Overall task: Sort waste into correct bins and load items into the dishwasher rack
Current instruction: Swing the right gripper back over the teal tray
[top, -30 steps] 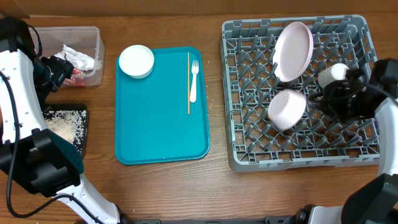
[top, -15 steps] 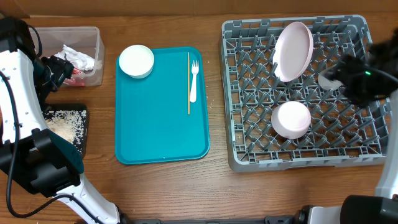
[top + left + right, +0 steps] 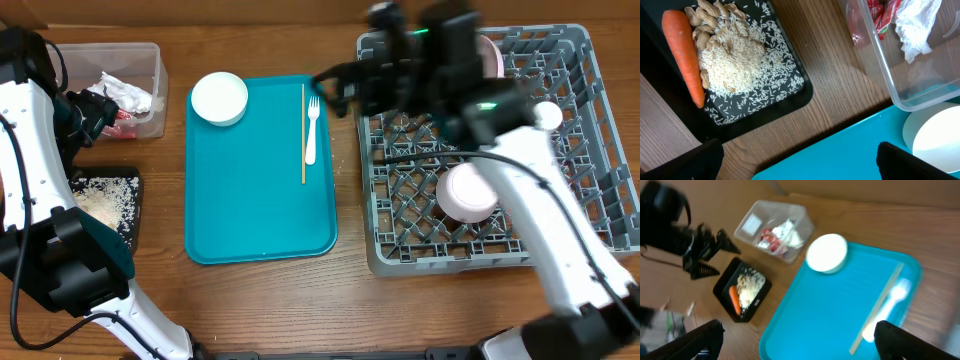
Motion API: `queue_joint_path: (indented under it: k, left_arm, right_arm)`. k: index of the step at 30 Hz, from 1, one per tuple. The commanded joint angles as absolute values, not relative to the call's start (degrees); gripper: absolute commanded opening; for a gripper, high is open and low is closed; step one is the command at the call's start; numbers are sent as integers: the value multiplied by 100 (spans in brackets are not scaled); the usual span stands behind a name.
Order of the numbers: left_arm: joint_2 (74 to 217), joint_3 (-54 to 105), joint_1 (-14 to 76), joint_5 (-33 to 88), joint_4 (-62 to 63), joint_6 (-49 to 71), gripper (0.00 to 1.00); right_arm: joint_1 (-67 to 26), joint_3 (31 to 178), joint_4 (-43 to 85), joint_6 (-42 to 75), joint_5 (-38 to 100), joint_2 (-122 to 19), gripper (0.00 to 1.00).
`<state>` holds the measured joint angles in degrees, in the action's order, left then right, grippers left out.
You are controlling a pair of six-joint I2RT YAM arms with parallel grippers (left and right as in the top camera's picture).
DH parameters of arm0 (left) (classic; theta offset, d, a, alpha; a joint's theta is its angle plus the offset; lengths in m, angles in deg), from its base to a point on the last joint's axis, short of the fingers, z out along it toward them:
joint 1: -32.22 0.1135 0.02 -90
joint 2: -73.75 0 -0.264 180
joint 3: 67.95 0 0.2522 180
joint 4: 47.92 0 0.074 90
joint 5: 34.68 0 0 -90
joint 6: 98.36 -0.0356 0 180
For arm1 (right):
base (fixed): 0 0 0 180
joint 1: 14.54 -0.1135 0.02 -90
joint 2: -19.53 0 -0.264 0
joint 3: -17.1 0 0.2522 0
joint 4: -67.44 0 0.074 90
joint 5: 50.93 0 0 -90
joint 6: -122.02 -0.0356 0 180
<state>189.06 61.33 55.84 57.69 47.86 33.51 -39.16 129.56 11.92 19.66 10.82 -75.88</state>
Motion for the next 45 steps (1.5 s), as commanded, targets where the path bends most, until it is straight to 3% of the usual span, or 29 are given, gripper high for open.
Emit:
queue_joint_path:
  k: [1,12,28,35,45]
  left_arm:
    - [18926,6125,5536,5832,4784,3408,100]
    - [18926,6125,5536,5832,4784,3408,100]
    - [18926,6125,5536,5832,4784,3408,100]
    - [18926,6125,5534,5832,4784,3408,100]
    - [18926,6125,5536,5832,4784,3408,100]
  right_arm:
    - [-4445,13043,1649,1996,1440,-8253,100]
    - [-5131,13048,2834,1856,2251,-9424,100]
    - [-5160,13048,4318,1662,2301,-10202,100]
    - [-5131,13046,4248,1356,3062,-10233,100]
    - [-5101,13043,3601,1356,3070,-10244,100]
